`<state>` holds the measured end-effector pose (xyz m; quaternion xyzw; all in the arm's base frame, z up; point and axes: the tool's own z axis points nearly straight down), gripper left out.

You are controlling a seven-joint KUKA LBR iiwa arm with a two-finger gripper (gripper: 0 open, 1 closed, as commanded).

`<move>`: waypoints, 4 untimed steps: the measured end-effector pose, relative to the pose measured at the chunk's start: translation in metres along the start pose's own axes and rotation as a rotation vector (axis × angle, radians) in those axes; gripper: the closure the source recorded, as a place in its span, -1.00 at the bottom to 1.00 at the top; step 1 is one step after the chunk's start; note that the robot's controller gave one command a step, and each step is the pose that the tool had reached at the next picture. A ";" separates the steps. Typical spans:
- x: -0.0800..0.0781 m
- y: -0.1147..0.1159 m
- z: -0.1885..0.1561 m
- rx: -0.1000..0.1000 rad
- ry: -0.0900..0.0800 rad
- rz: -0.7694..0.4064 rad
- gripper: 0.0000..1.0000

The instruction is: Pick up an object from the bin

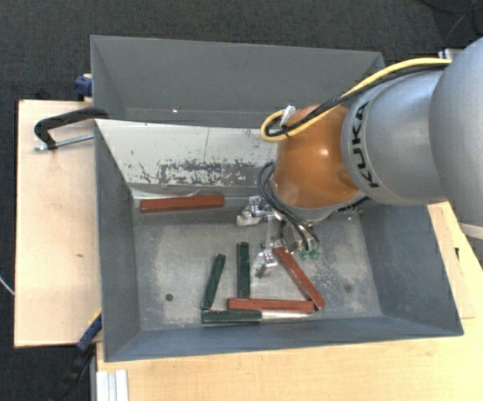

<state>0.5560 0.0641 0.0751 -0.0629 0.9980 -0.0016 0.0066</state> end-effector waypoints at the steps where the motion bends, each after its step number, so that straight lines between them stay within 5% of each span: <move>1: 0.008 0.028 0.001 -0.006 0.001 -0.250 -1.00; 2: 0.036 0.063 -0.002 -0.005 0.010 -0.568 1.00; 3: 0.036 0.063 -0.002 -0.005 0.010 -0.568 1.00; 4: 0.037 0.068 -0.133 -0.008 0.006 -0.531 1.00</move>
Offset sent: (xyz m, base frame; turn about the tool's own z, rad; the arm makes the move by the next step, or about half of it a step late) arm -0.0466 0.0578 -0.0051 -0.5690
